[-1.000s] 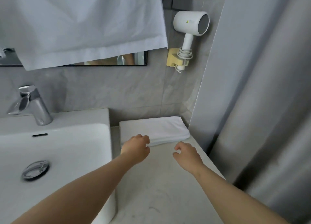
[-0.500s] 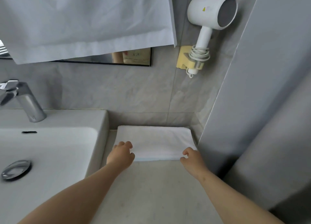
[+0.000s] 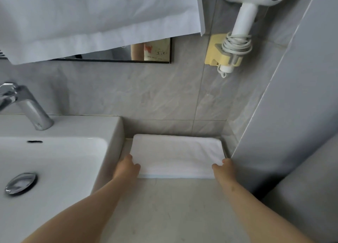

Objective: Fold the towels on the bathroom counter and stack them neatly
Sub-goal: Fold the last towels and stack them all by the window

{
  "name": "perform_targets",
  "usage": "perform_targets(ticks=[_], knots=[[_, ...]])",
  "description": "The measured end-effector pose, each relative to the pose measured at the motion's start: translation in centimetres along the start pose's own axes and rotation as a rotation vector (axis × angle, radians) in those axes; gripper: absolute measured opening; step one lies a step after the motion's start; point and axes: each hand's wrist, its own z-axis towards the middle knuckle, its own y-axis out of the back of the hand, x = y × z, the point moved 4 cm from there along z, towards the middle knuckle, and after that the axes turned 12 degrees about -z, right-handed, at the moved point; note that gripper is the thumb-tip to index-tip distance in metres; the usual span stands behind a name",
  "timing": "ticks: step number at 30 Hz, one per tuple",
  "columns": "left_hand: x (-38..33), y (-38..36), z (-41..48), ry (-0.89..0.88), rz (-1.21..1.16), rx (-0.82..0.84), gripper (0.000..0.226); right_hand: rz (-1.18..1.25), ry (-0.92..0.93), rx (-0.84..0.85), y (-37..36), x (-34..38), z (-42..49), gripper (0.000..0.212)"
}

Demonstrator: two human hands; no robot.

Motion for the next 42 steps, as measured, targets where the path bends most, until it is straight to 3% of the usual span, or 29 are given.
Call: perform_targets(ticks=[5, 8, 12, 15, 25, 33, 42], knots=[[-0.3, 0.7, 0.4, 0.006, -0.195, -0.138, 0.046, 0.083, -0.085, -0.068, 0.0, 0.0, 1.0, 0.049], [-0.3, 1.2, 1.2, 0.103, -0.368, -0.201, 0.048, 0.121, -0.124, -0.090, 0.3, 0.0, 1.1, 0.048], [-0.3, 0.4, 2.4, 0.285, -0.650, -0.144, 0.042, 0.132, -0.112, -0.071, 0.0, 0.3, 1.6, 0.052], [-0.3, -0.2, 2.9, 0.319, -0.750, -0.093, 0.038, 0.111, -0.100, -0.070, -0.1, 0.4, 2.1, 0.051], [0.2, -1.1, 4.2, 0.265, -0.552, -0.069, 0.039, 0.020, -0.097, -0.041, -0.4, -0.1, 3.4, 0.048], [0.8, -1.3, 4.5, 0.165, -0.285, -0.053, 0.046, -0.214, -0.041, -0.024, -0.5, 0.0, 3.8, 0.039], [1.4, -1.7, 4.9, 0.144, -0.177, -0.059, 0.048, -0.418, 0.014, 0.014, -1.4, -0.2, 4.3, 0.039]])
